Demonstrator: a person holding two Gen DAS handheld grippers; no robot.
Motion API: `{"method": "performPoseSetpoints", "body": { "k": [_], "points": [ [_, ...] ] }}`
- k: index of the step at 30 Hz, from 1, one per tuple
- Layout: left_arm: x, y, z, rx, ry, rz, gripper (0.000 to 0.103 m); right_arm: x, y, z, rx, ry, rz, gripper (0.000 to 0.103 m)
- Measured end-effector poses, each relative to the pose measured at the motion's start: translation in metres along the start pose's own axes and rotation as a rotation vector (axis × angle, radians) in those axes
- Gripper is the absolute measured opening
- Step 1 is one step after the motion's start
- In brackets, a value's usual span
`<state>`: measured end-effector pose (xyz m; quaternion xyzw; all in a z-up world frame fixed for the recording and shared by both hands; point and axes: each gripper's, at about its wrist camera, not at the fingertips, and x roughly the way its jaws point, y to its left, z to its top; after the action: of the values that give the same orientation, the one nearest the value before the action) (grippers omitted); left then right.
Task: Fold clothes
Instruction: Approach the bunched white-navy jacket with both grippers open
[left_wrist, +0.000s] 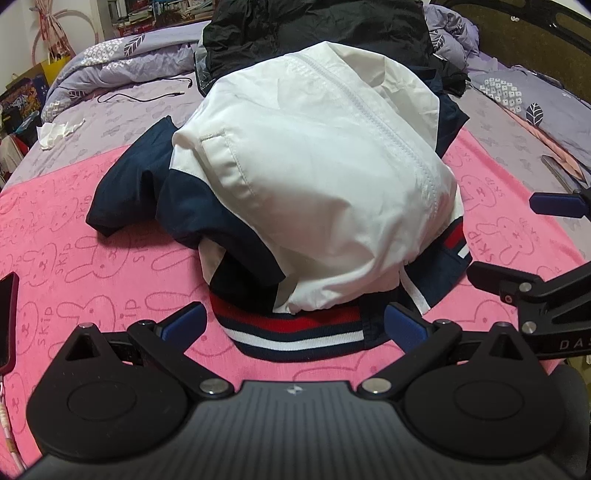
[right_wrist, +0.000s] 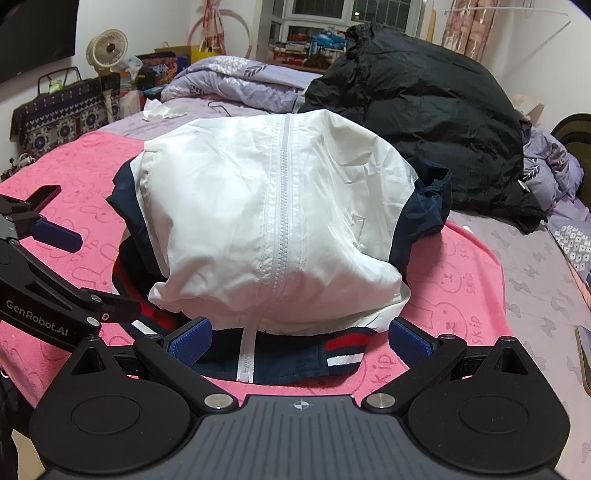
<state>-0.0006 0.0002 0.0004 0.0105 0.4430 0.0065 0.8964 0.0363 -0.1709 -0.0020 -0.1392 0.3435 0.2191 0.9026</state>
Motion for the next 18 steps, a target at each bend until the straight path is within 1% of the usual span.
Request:
{"method": "performPoseSetpoints", "body": {
  "k": [3, 6, 9, 18],
  "points": [
    [-0.0013, 0.0004, -0.0004, -0.004, -0.010, 0.006, 0.103, -0.0003, 0.0006, 0.0005, -0.004, -0.007, -0.003, 0.103],
    [0.0019, 0.0031, 0.0004, -0.012, 0.021, -0.005, 0.103, -0.0025, 0.0037, 0.0017, -0.009, -0.012, -0.006, 0.103],
    [-0.0013, 0.0038, -0.0004, -0.014, 0.015, -0.015, 0.103, -0.0087, 0.0062, 0.0008, -0.013, -0.011, -0.003, 0.103],
    [-0.0038, 0.0024, -0.0001, -0.014, 0.018, -0.011, 0.103, -0.0058, 0.0078, 0.0010, -0.035, -0.018, -0.003, 0.103]
  ]
}}
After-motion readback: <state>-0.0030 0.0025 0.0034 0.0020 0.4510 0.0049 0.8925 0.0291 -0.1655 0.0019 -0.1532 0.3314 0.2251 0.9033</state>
